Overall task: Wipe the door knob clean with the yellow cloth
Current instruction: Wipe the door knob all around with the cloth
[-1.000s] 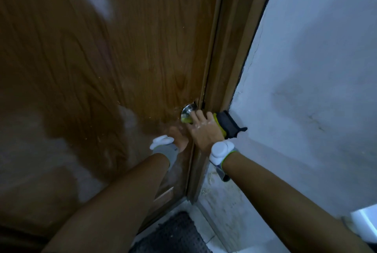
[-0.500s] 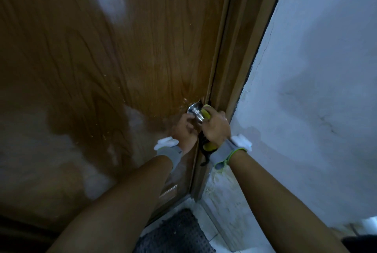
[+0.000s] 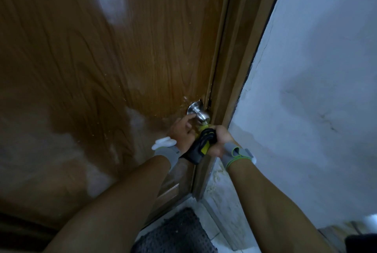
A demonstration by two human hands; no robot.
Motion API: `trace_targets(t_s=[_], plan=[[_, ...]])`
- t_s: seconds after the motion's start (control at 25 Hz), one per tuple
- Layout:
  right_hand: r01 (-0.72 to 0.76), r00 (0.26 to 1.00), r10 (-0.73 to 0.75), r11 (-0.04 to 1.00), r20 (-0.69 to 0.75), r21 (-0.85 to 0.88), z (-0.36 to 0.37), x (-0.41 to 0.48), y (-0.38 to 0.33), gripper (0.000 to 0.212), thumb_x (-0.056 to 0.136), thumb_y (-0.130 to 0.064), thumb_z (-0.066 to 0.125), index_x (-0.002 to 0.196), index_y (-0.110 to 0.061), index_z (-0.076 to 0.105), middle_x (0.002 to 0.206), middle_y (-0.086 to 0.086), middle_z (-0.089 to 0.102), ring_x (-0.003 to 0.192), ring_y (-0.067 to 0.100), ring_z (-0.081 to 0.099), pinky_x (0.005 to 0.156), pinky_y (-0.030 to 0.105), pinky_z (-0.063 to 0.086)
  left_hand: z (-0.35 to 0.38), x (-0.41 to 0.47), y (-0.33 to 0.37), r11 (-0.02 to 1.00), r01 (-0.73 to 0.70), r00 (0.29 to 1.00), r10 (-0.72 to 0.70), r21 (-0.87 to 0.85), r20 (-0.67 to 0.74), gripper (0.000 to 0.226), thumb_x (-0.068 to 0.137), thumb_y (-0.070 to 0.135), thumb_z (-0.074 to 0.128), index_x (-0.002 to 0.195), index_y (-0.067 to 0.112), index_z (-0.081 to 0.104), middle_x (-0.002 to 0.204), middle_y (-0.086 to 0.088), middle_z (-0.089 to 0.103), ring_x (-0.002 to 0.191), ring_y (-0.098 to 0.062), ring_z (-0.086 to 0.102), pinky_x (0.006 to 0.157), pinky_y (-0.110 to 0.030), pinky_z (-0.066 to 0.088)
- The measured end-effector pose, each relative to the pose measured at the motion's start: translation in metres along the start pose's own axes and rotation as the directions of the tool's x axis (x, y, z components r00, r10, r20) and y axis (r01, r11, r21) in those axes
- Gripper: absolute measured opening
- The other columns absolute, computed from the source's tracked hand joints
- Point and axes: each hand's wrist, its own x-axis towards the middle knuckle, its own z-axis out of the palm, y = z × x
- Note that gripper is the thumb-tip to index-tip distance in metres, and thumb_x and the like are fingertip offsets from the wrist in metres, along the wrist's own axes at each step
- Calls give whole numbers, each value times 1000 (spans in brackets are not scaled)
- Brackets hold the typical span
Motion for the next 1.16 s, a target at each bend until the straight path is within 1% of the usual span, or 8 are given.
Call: trace_targets(t_s=[0.16,0.4,0.48,0.56,0.68,0.8,1.0,1.16], plan=[[-66,993,50,987,111,147,0,-16,5,33,89,-9,39,65,-3,59,38,6,52,29,18,50,30,21,44,1,1,2,985,166,986,-167,-52,-6,43,84,10,53,123,28,54,85,5,59,86,-18,59,71,-25,40],[266,949,-283,955,-139,-130,10,-24,-1,19,89,-15,50,84,-8,67,65,9,71,57,19,68,56,28,57,5,1,3,953,297,953,-292,-63,77,43,89,7,51,129,20,48,74,10,50,80,-18,54,71,-27,41],[475,823,-564,753,-75,-456,4,-18,1,32,92,-16,50,118,-18,67,119,10,68,109,26,64,94,35,52,7,0,2,944,321,946,-316,-74,77,41,89,7,49,129,19,50,75,8,52,81,-19,55,72,-28,44],[588,633,-772,423,66,-689,0,-17,7,41,94,-15,45,131,-21,60,136,11,56,125,32,51,106,36,40,7,-3,1,929,357,933,-349,-94,87,41,89,7,48,128,18,51,81,4,56,83,-21,57,76,-31,48],[442,360,-875,-145,323,-885,-1,-15,9,50,81,-21,48,128,-28,61,110,17,56,102,42,52,84,49,49,5,-5,-3,921,370,927,-359,-121,104,43,89,6,50,131,14,50,103,-6,60,100,-28,60,90,-37,51],[93,166,-785,-590,597,-802,5,-18,8,38,83,-23,53,118,-32,65,94,13,56,85,36,52,67,44,44,8,-6,-6,919,368,929,-356,-144,102,46,81,10,55,127,10,52,117,-12,61,111,-30,59,98,-41,48],[-93,78,-535,-844,841,-528,11,-18,4,24,85,-18,47,88,-23,70,93,8,59,83,29,50,68,42,36,6,0,-4,900,394,919,-391,-186,58,36,84,1,55,119,13,56,103,-9,63,97,-26,61,82,-28,49],[-30,145,-592,-804,793,-594,5,-14,-3,30,84,-22,46,105,-26,68,97,11,59,86,32,52,69,41,39,3,-1,1,964,247,969,-245,-94,28,38,89,4,49,125,14,53,101,-7,64,88,-19,58,60,-12,37]])
